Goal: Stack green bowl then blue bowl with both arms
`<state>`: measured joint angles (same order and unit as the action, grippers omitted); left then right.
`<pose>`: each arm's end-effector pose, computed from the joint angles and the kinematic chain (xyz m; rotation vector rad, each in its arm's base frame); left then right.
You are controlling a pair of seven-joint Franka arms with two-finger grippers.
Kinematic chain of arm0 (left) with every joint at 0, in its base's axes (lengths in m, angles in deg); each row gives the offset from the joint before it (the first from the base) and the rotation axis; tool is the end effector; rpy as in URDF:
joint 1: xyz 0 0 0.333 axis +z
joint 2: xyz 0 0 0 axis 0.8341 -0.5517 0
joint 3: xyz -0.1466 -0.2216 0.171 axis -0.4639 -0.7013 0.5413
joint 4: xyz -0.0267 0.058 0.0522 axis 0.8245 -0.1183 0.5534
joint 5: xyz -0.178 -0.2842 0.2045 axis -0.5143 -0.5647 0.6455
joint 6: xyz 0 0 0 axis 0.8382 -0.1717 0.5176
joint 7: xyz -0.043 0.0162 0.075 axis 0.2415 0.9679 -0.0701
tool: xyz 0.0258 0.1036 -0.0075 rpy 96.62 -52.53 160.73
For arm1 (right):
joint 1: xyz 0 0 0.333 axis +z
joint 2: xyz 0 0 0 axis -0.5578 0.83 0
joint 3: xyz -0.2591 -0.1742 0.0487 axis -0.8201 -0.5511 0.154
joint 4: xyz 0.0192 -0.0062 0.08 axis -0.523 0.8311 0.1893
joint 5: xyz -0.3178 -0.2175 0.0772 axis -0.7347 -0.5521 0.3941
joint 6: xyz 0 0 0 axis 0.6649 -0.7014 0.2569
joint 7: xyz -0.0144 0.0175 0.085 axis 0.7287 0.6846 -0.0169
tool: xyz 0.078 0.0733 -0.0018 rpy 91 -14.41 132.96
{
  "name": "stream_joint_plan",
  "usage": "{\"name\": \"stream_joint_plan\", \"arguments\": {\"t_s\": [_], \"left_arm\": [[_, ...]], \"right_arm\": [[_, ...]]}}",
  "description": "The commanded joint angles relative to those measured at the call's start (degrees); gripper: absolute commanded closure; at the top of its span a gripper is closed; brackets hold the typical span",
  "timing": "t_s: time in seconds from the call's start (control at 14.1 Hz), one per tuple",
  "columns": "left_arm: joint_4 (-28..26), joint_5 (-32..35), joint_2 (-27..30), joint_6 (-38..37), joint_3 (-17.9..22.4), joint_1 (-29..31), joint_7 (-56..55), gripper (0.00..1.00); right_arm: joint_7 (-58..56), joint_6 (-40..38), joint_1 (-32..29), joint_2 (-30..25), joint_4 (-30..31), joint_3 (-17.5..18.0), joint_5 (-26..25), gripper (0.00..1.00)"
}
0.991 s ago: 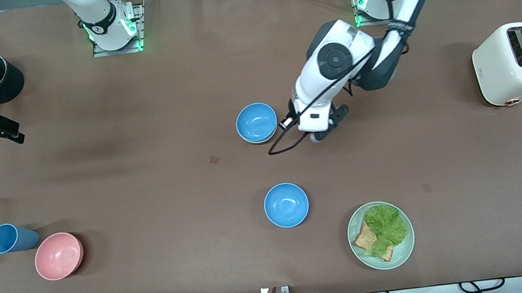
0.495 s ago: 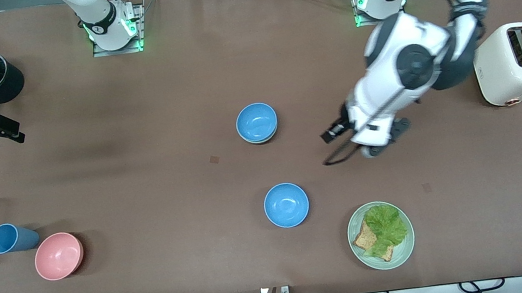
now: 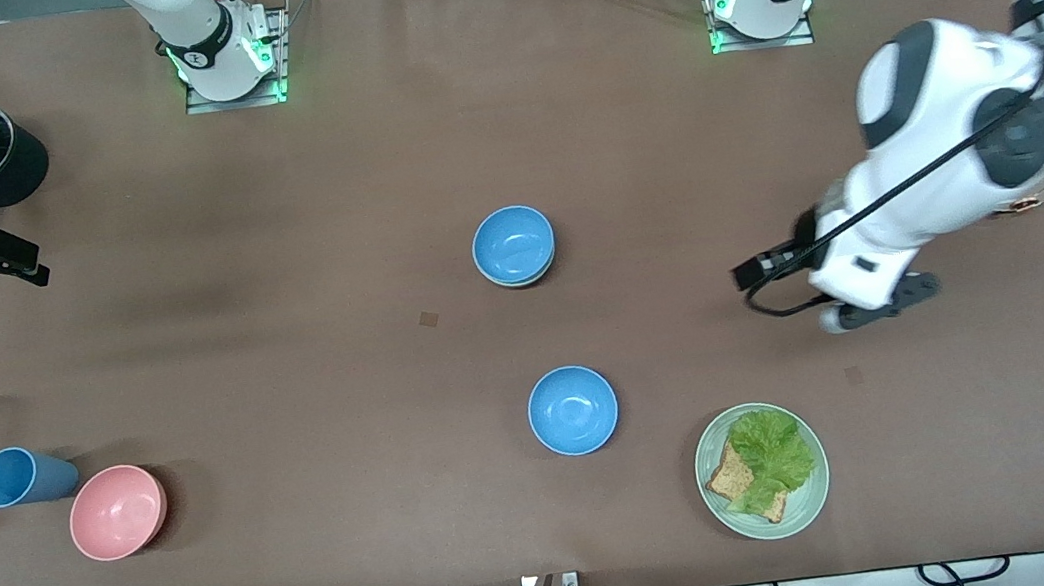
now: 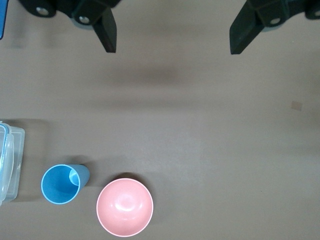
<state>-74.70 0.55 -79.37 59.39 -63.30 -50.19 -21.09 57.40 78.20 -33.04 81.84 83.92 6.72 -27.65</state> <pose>0.6477 -0.1507 0.4650 2.9456 0.3478 -0.1525 0.5694 -0.0335 0.5636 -3.1361 0.0067 -0.0554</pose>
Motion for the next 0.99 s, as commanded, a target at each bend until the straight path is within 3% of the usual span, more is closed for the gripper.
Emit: {"name": "stream_joint_plan", "arguments": {"t_s": [0.0, 0.21, 0.42, 0.64, 0.92], "left_arm": [[-1.3, 1.0, 6.0, -3.6, 2.4, 1.1, 3.7, 0.00], [-5.2, 0.8, 13.6, -5.8, 5.8, 0.9, 4.3, 0.00], [-9.9, 0.8, 19.2, -5.9, 10.5, -0.3, 13.8, 0.00], [-13.5, 0.8, 22.5, -5.7, 11.2, -0.5, 15.2, 0.00], [-13.4, 1.3, 23.2, -7.2, 11.1, -1.2, 15.3, 0.00]], "right_arm": [[-0.7, -1.0, 0.1, 0.3, -0.7, 0.0, -0.6, 0.00], [-0.6, -1.0, -0.1, 0.3, -0.7, 0.0, -0.6, 0.00], [-0.5, -0.8, -0.3, 0.4, -0.7, 0.1, -0.6, 0.00], [-0.7, -0.9, -3.7, 0.4, -0.7, 3.9, -0.6, 0.00], [-0.7, -0.9, -3.4, 0.4, -0.7, 4.2, -0.7, 0.00]]}}
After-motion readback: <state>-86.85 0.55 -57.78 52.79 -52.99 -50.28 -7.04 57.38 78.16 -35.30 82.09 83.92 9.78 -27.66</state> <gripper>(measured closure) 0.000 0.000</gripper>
